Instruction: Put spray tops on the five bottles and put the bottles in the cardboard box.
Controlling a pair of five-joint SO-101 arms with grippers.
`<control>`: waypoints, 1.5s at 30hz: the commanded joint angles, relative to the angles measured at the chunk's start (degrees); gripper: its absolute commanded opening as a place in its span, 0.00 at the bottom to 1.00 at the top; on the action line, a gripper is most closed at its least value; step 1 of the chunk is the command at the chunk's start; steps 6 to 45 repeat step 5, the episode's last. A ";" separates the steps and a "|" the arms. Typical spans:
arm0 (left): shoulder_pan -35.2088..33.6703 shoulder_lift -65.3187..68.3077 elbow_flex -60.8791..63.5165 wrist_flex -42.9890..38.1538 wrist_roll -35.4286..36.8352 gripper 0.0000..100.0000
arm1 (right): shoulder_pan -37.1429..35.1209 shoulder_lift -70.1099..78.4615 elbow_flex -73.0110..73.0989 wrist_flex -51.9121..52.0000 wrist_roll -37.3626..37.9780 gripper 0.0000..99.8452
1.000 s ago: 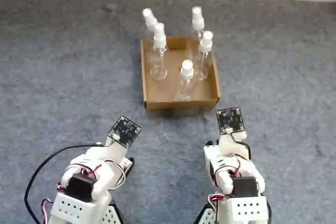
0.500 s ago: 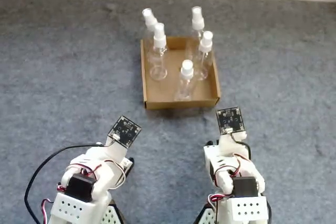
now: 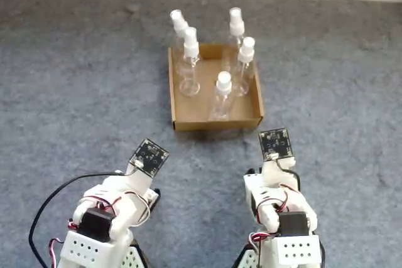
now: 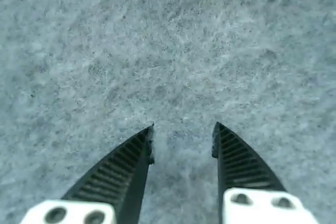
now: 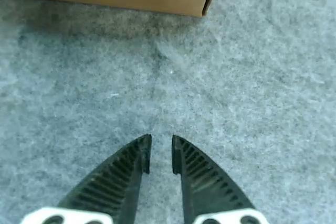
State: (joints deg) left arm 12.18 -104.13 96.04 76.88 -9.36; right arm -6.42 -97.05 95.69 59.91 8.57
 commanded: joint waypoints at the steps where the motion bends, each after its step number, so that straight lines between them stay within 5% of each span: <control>1: 1.01 -0.75 1.10 0.35 -0.26 0.16 | 0.66 -0.66 10.15 0.13 0.70 0.04; 45: 1.01 -0.75 1.10 0.35 -0.26 0.16 | 0.66 -0.66 10.15 0.13 0.70 0.04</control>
